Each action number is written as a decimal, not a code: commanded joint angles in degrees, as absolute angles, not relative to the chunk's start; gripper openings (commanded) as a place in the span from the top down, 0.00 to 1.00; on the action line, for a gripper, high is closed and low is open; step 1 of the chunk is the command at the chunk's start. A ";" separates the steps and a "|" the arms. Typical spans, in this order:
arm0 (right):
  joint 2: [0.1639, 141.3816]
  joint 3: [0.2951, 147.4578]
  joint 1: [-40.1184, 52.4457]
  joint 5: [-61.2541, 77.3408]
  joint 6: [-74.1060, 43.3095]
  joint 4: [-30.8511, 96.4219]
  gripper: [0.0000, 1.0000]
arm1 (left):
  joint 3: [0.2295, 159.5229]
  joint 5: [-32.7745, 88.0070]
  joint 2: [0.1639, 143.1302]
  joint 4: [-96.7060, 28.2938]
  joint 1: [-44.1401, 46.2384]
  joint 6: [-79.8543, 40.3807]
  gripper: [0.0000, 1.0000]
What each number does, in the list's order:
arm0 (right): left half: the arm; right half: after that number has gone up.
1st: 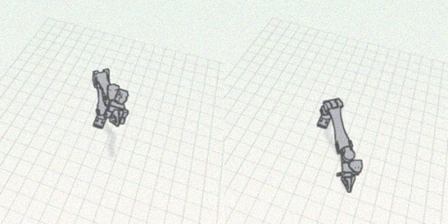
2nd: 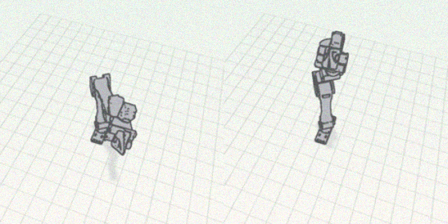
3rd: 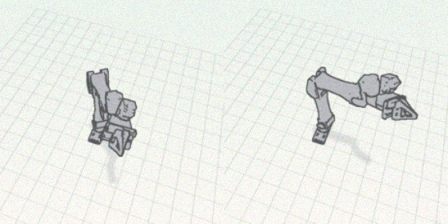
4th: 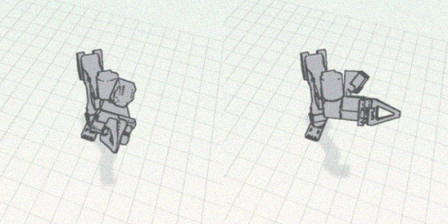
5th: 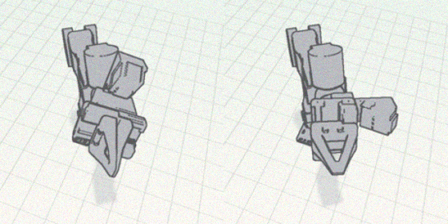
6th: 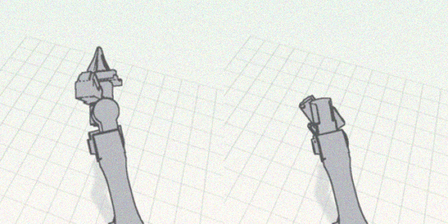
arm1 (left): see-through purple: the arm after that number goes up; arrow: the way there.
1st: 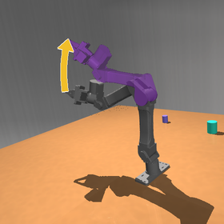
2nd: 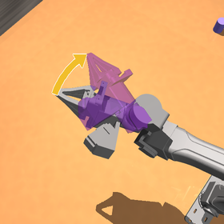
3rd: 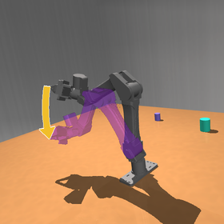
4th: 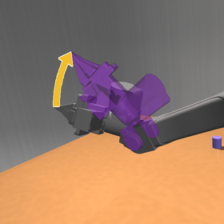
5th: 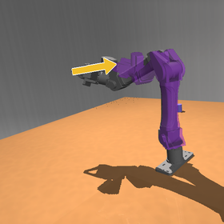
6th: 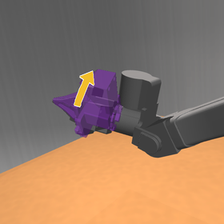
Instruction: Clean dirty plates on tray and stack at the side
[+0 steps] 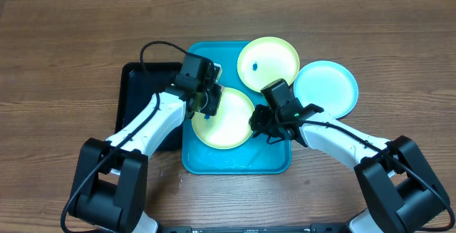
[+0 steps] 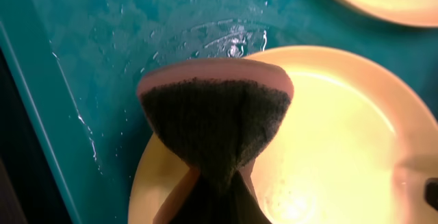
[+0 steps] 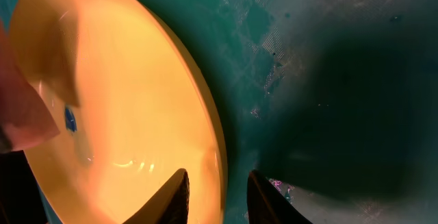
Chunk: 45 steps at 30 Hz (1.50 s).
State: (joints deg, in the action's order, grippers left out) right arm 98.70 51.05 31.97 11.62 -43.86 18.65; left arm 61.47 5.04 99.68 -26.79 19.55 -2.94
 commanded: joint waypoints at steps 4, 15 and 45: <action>98.83 50.96 32.25 11.20 -43.92 18.28 0.70 | 60.12 4.14 99.74 -25.19 19.90 -1.76 0.96; 98.83 50.96 32.25 11.20 -43.92 18.48 0.70 | 60.29 13.96 99.72 -27.20 19.53 -3.42 0.96; 98.83 50.96 32.25 11.22 -43.90 18.50 0.70 | 60.86 15.90 99.77 -35.27 19.20 -17.34 0.96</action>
